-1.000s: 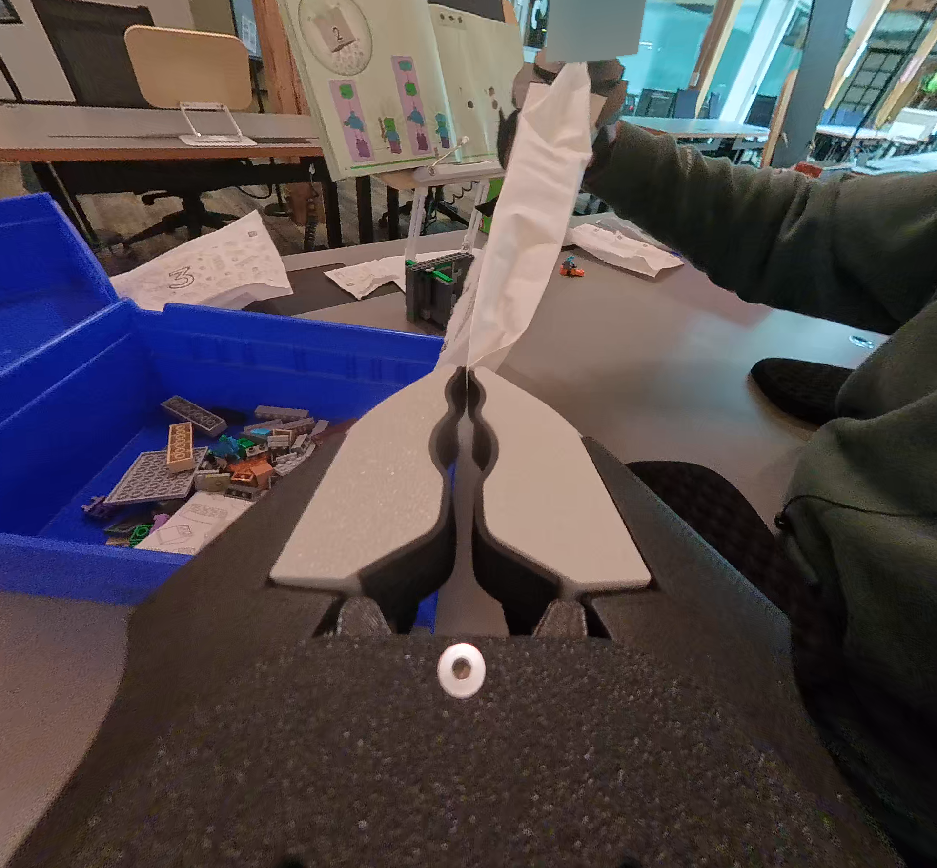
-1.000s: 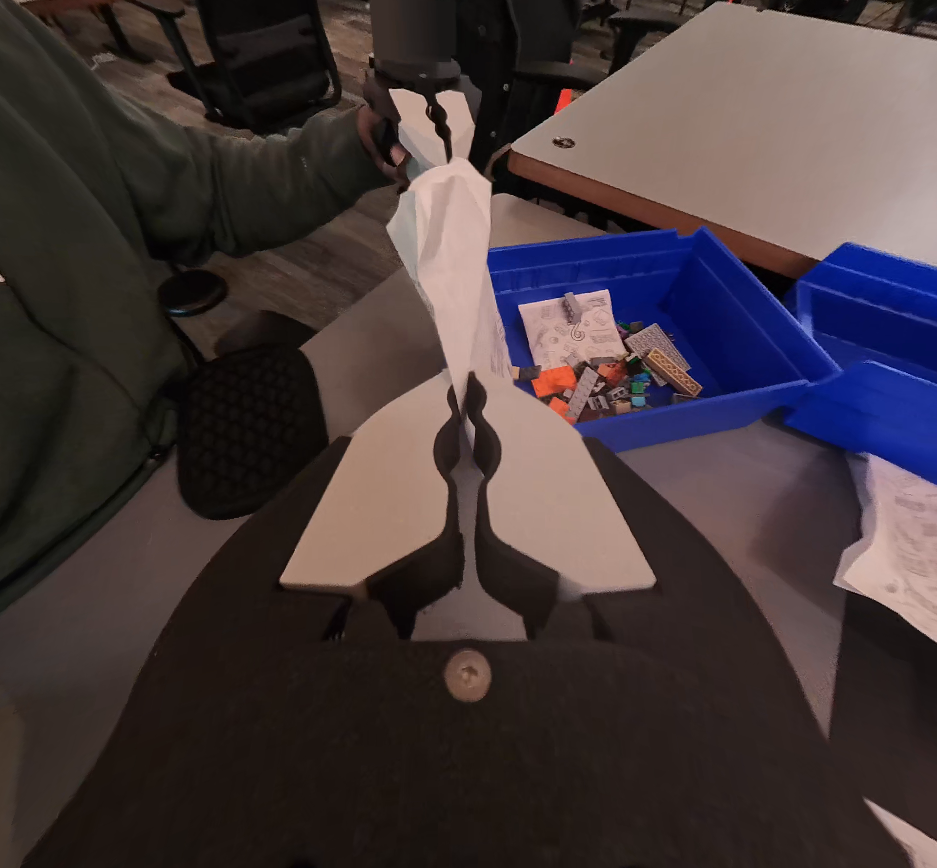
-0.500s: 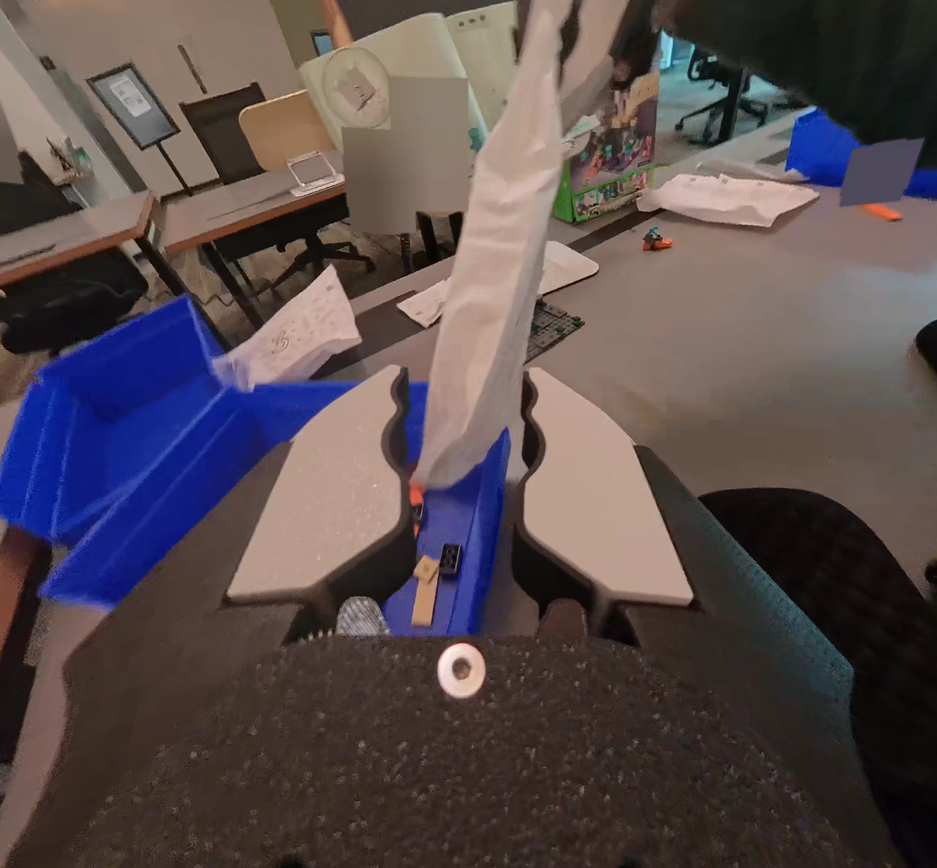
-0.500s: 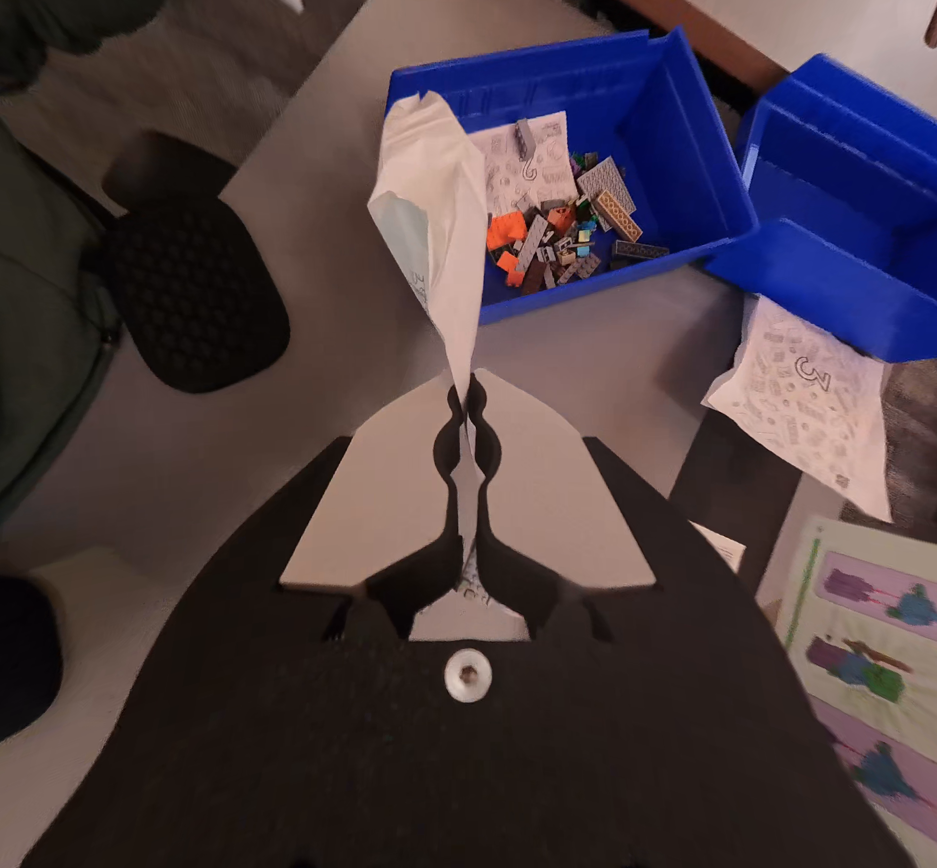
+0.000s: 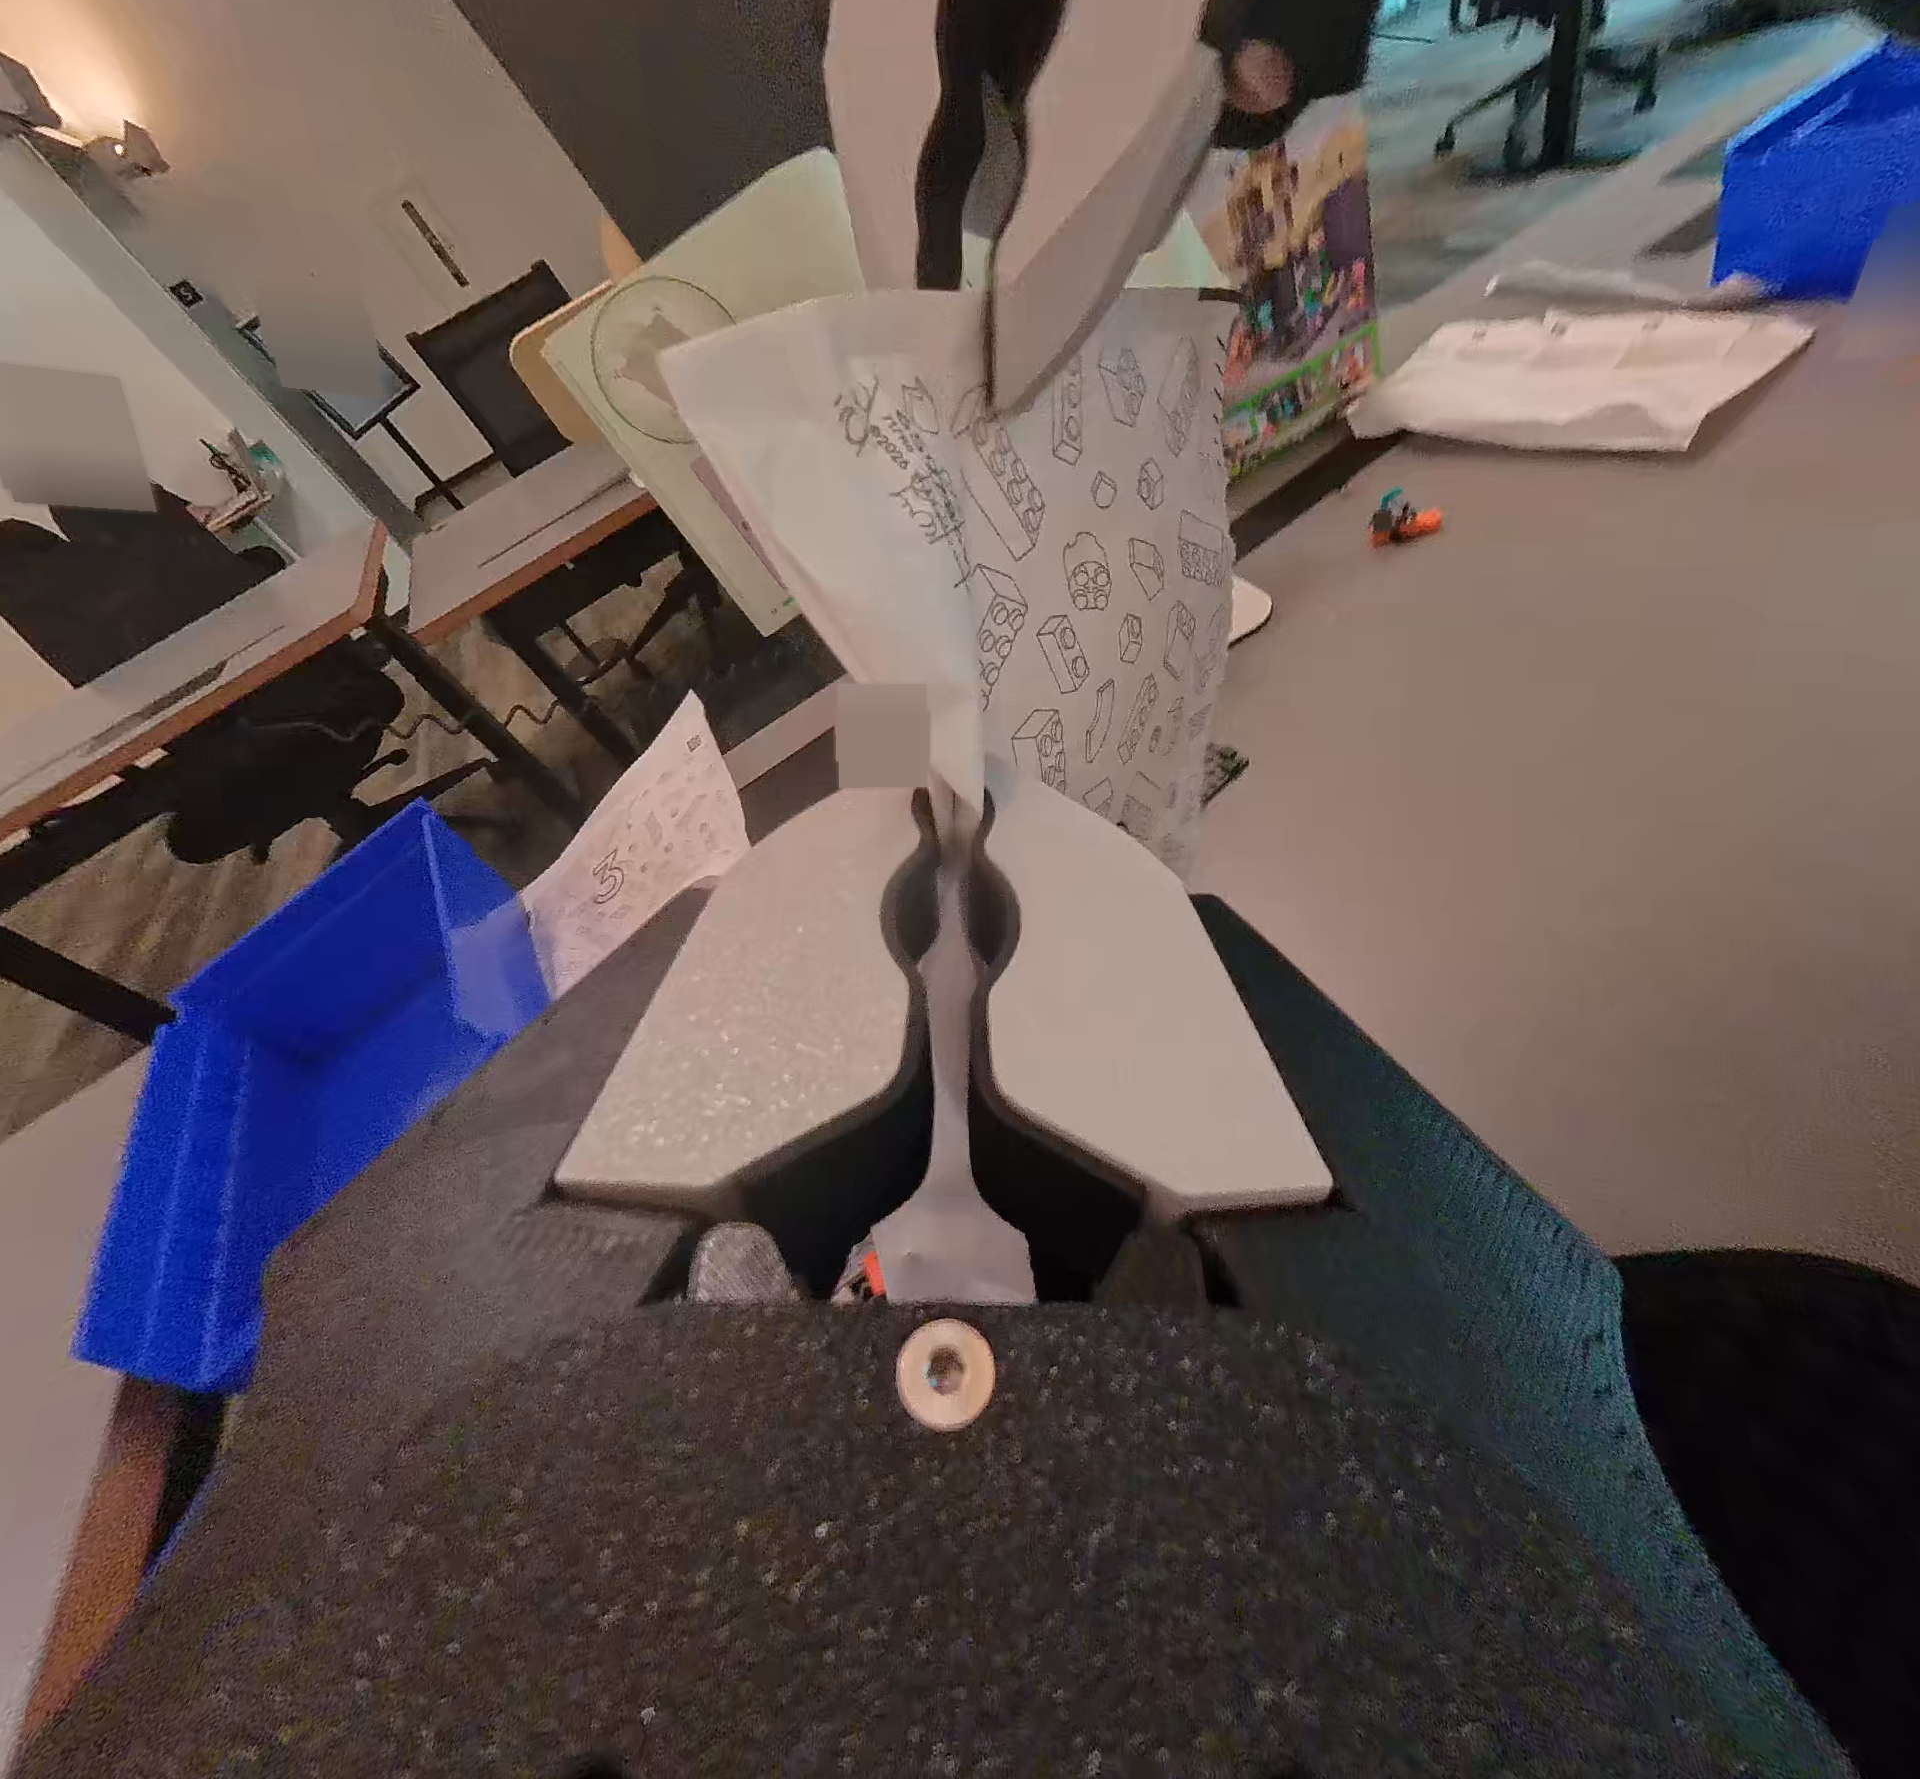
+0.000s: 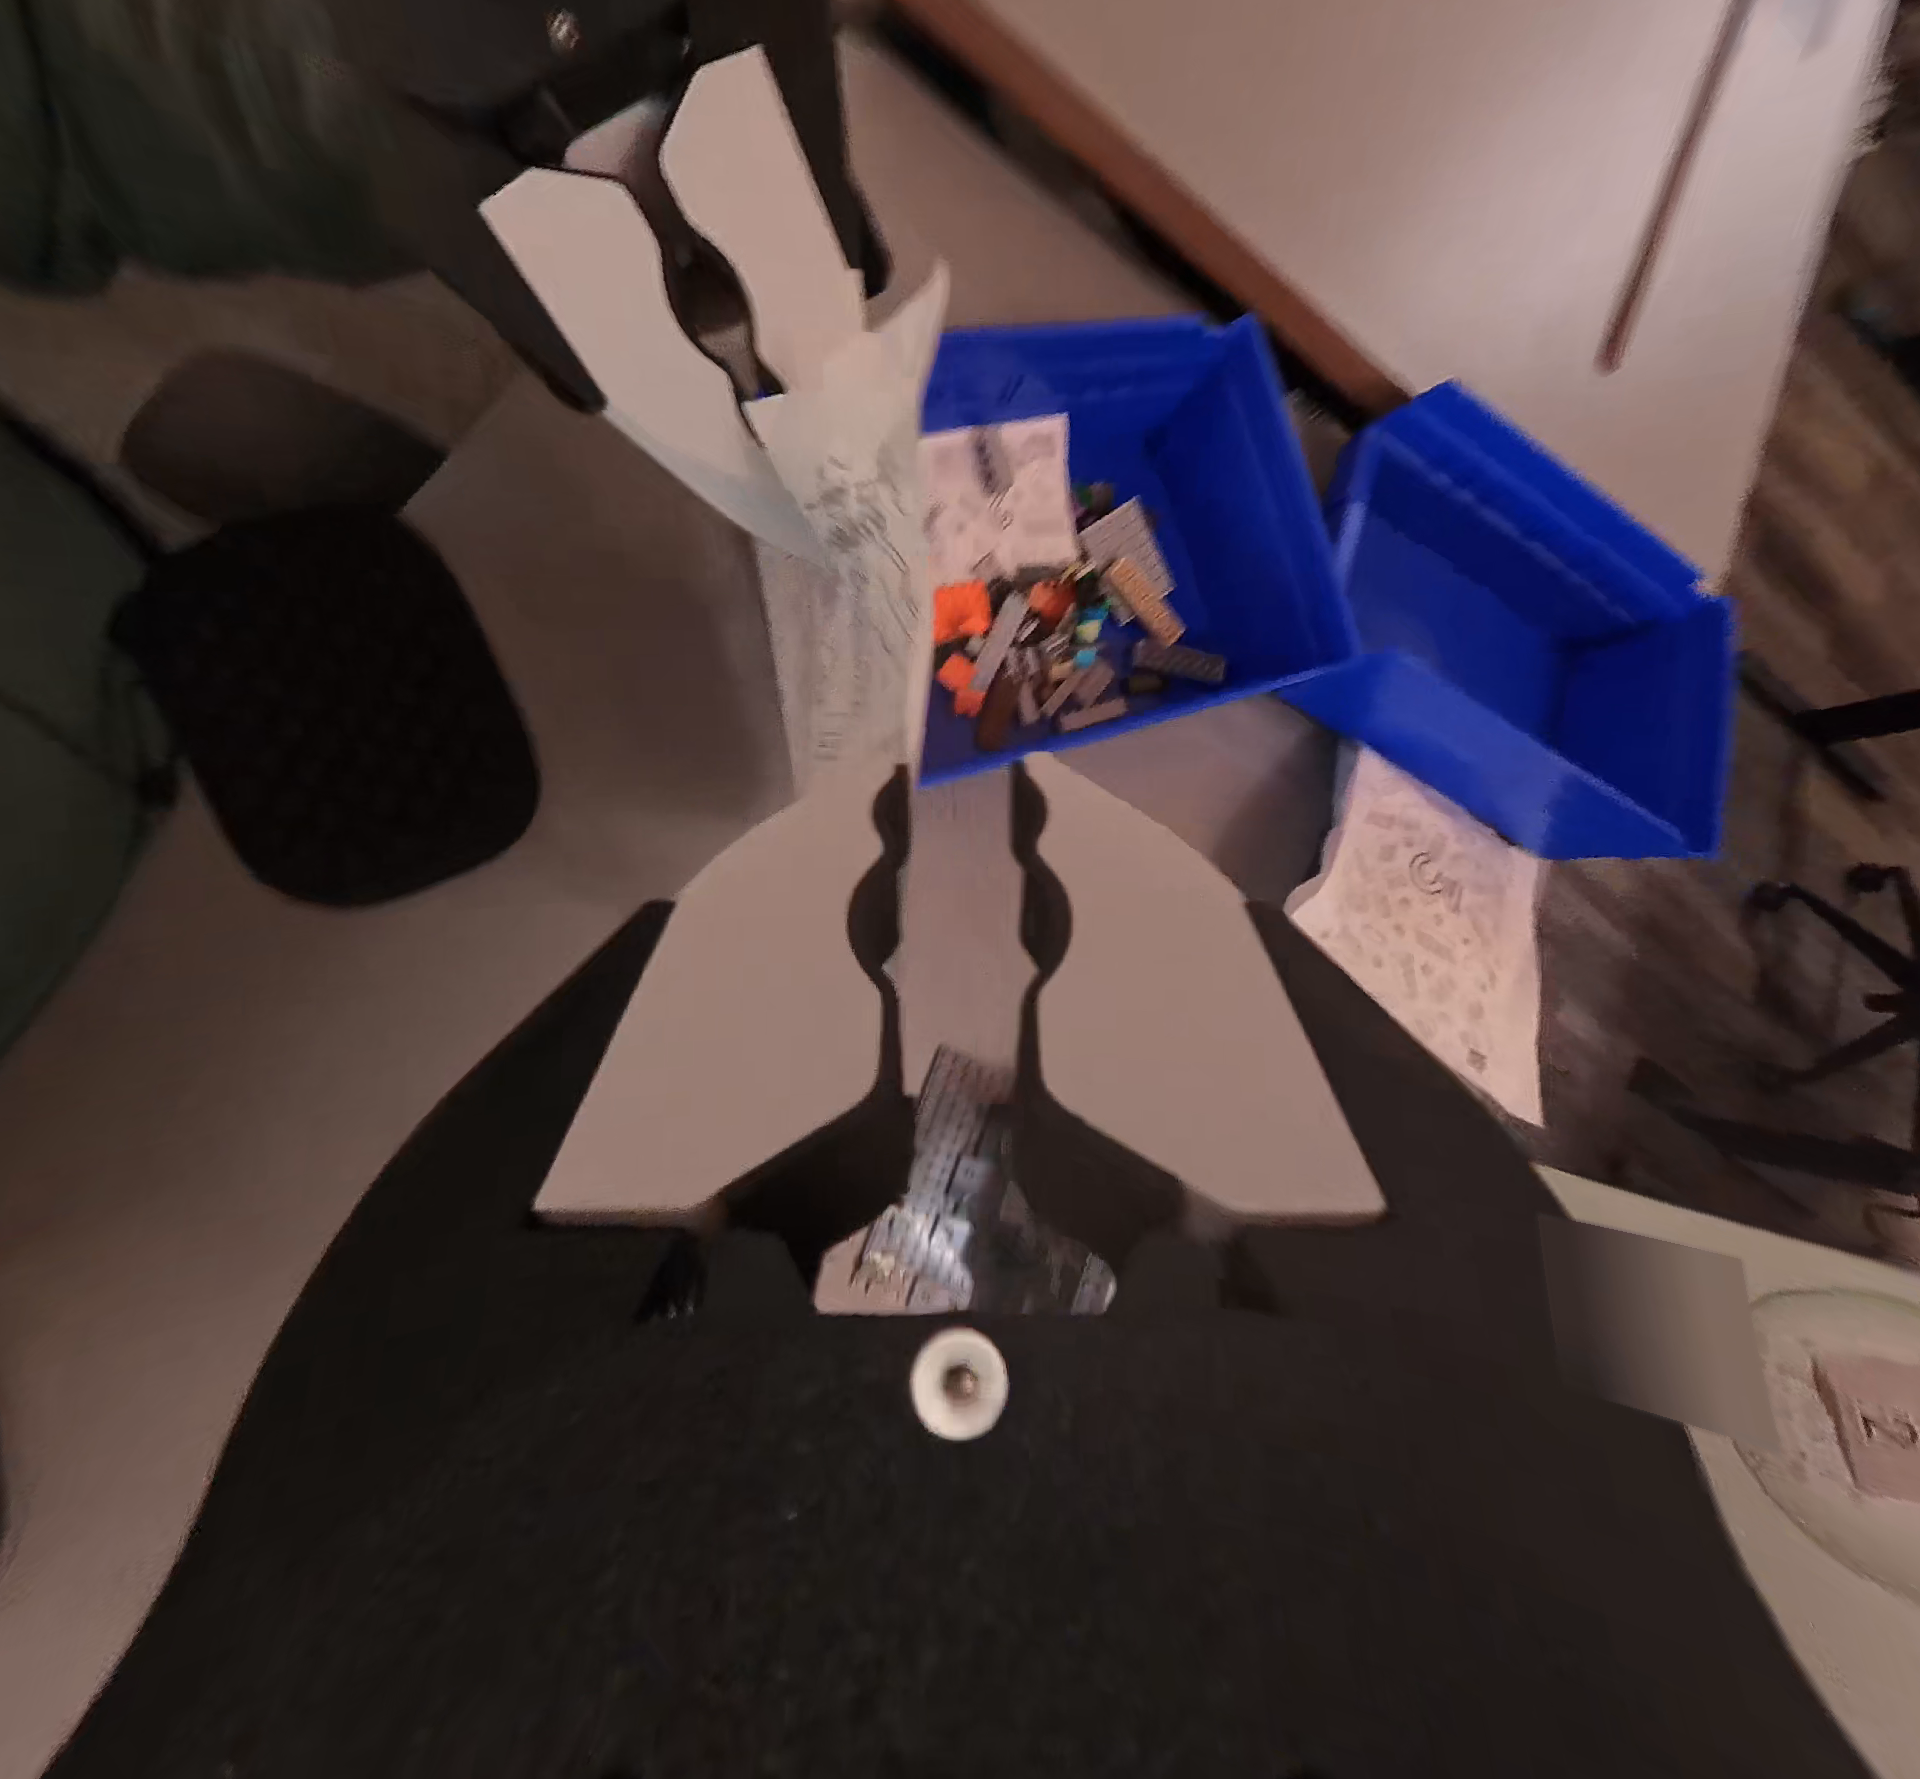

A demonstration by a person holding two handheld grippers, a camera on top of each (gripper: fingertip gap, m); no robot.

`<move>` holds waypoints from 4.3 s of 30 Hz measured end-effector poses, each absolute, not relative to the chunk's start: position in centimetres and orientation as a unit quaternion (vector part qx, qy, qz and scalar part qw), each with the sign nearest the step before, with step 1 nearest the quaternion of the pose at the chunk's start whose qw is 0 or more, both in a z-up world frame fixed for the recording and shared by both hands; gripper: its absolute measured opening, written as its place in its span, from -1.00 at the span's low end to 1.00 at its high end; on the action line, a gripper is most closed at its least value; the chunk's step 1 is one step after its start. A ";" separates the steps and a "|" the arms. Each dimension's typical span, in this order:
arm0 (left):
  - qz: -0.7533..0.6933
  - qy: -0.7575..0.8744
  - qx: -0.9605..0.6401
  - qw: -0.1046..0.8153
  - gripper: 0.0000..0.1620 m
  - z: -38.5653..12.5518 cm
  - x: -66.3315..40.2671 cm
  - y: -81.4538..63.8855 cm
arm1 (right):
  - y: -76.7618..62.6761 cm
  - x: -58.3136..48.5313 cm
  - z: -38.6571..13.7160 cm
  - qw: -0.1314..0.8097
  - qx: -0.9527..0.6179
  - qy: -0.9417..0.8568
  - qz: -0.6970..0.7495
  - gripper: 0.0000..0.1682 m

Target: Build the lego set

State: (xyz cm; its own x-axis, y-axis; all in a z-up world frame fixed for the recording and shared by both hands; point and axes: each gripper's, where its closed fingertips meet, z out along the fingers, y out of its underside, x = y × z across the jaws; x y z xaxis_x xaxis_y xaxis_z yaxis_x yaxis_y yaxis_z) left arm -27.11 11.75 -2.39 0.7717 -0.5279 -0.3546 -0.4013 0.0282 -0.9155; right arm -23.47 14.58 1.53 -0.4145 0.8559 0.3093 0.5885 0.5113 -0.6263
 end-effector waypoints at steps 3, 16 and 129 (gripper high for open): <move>-0.108 0.286 -0.687 0.659 -1.00 -2.3 -28.5 11.4 | 16.2 -22.2 2.7 0.384 -0.462 -0.749 0.278 -0.48; -0.406 0.054 -0.557 0.722 -0.99 -2.8 -33.9 9.8 | 15.0 -17.6 -16.0 0.336 -0.591 -0.437 0.589 0.00; -0.342 0.426 -0.705 0.453 -0.95 -21.4 -10.0 9.8 | 10.8 15.0 -25.9 0.164 -0.846 -0.194 0.468 -0.45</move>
State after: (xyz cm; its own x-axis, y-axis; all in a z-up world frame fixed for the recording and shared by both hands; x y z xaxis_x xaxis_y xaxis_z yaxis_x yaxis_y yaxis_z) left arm -10.03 9.76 -21.36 0.4035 -0.9100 0.0953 -0.2910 -0.2264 -0.9296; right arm 14.97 10.78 -25.85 0.4859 0.4824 -0.7289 0.1755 -0.8708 -0.4593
